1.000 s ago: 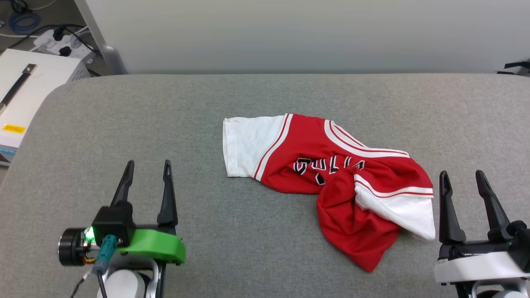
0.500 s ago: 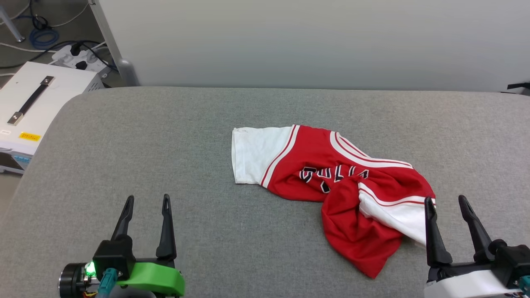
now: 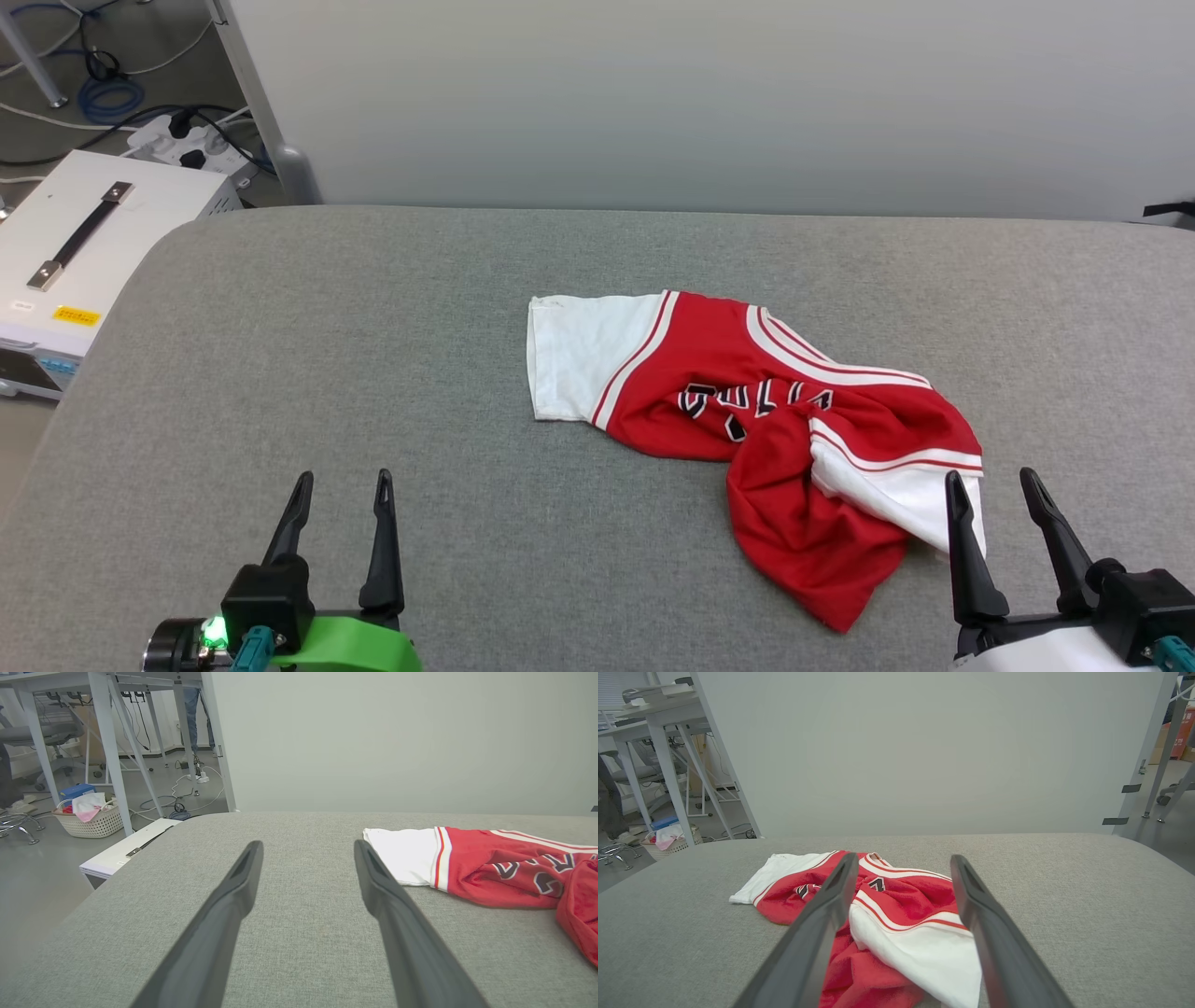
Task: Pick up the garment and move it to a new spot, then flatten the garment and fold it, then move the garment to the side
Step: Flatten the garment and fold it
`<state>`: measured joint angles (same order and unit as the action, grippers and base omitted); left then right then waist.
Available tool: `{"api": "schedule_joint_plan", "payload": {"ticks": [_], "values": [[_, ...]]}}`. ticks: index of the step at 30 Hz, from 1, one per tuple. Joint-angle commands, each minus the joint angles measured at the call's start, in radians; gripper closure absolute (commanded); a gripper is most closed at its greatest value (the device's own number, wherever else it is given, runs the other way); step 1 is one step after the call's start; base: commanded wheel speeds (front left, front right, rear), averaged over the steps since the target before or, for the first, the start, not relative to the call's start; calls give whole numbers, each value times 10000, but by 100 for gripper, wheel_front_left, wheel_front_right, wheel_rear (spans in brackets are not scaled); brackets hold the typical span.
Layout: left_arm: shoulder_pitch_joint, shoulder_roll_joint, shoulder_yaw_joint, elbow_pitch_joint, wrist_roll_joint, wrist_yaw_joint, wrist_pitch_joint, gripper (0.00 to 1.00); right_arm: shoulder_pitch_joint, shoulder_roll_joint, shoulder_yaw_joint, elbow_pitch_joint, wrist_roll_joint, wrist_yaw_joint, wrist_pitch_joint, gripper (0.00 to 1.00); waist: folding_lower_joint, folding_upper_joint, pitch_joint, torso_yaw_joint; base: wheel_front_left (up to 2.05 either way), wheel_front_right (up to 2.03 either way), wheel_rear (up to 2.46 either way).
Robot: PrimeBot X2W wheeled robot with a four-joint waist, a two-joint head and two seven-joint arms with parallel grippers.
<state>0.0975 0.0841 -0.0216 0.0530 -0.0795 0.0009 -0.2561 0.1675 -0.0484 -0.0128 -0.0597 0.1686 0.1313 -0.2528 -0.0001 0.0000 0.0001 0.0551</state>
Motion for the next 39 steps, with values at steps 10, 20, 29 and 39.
{"api": "schedule_joint_plan", "payload": {"ticks": [10, 20, 29, 39], "values": [[197, -222, 121, 109, 190, -243, -57, 0, 147, -18, 4, 126, -41, -6, -90, 0, 1, 0, -76, 2, 0, 0, 0], [80, -288, 136, 121, 248, -353, -57, 0, -445, -18, -585, -158, -234, -6, -90, 0, 1, 0, 86, 7, 0, 0, 0], [-380, -319, 123, -31, 210, -446, -57, 0, -2423, -1115, -1446, -527, -200, -6, -90, 0, 1, 0, 868, 12, 0, 0, 0], [-943, -333, 79, -241, 172, -511, -57, 0, -4611, -4312, 369, 921, 1235, -6, 1109, 0, 1, 0, 1853, 197, 0, 0, 0]]}}
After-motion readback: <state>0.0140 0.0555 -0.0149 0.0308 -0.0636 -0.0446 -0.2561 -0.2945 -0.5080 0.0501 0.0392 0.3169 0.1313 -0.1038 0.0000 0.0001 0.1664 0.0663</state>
